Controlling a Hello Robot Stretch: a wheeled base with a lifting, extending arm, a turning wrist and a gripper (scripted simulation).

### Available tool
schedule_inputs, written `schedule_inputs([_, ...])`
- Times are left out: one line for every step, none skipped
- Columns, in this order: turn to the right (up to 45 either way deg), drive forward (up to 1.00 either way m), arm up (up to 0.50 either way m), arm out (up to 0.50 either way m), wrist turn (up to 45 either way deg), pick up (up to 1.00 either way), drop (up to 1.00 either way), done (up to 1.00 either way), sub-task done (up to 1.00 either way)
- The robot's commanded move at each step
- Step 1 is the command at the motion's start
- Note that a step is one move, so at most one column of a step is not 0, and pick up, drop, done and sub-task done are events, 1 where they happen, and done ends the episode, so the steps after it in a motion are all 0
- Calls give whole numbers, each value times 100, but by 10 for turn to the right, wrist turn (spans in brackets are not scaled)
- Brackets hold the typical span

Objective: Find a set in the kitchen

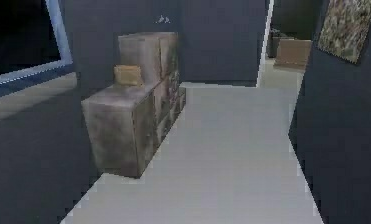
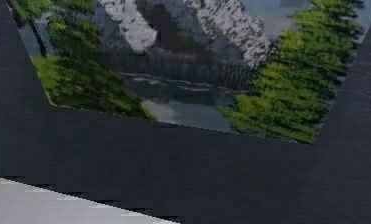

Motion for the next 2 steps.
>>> schedule_inputs([270, 0, 0, 0, 0, 0, 0, 0, 0])
schedule_inputs([0, 40, 0, 0, 0, 0, 0, 0, 0])
